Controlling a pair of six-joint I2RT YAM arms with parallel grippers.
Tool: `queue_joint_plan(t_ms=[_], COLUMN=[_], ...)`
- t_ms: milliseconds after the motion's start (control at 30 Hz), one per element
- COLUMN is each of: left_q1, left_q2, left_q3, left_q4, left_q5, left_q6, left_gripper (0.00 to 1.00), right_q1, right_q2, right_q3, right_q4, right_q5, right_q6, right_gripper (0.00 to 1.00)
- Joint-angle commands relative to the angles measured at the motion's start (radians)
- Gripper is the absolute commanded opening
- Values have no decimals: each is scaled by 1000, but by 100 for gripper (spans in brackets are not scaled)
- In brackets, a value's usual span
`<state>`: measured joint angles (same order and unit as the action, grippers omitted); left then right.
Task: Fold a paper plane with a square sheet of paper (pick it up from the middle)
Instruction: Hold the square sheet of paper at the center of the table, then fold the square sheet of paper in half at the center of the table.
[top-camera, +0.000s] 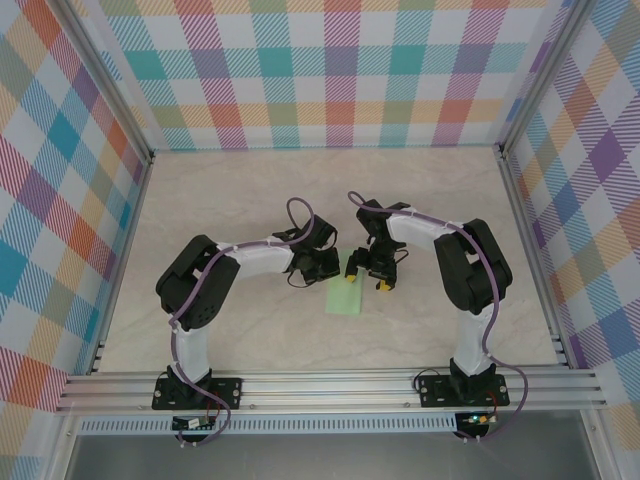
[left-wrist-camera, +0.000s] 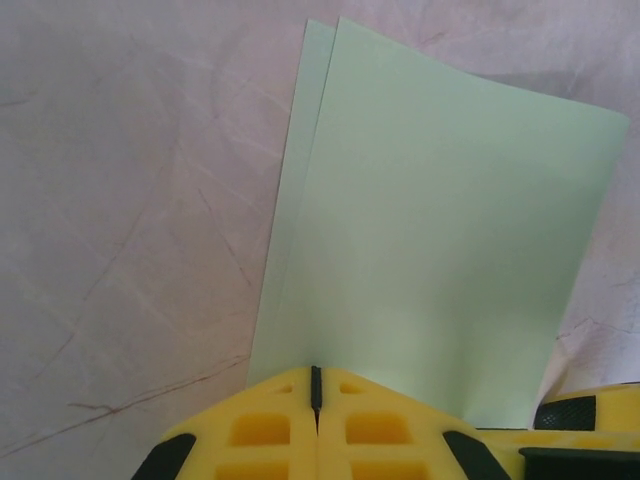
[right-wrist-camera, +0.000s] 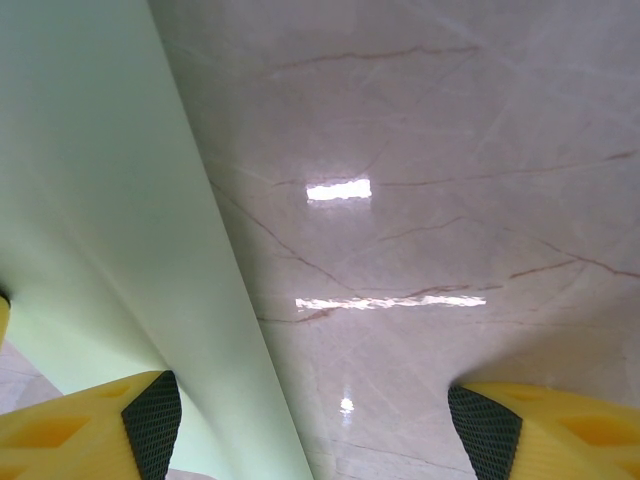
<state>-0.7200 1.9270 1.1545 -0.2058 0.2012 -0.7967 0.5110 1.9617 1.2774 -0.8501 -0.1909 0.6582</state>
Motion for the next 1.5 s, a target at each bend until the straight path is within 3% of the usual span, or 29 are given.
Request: queue_joint_plan(t_ms=[0,167,467,533,633,733,867,1033,1467], left_q1=[-12,-13,-15,-15,-13,-15,-15,-16,-16], left_q2=[20,26,23,23,22,21,21,23,25], left_q3=[-46,-68,-79,-80,-78,-76,-72,-69,-65], left_q4=[-27,-9,-13,-15,-17,-20,-25,-27,-37], left_q5=[-36,-31,-34,-36,-34,-33,-34,-33,-39], left_q6=[-15,-13,1,4,8,12,18,20,20], left_gripper=[0,0,0,0,0,0,0,0,0], right_q1=[-8,-9,-31,-42,-63,-78,-78,-79,-106], right_q2=[89,44,-179,-221,-279,-313,-306,-269,-200], right_q3=[-76,-54,-73,-101,-164,-226,-278,-300,-377], right_q4=[53,62,114,140,226,338,468,544,608], right_q5=[128,92,16,-11,-95,-212,-343,-412,-433], right_q6=[-14,-28,-41,-30,-10,24,66,82,41], right_gripper=[78,78,78,74,53,24,0,0,0])
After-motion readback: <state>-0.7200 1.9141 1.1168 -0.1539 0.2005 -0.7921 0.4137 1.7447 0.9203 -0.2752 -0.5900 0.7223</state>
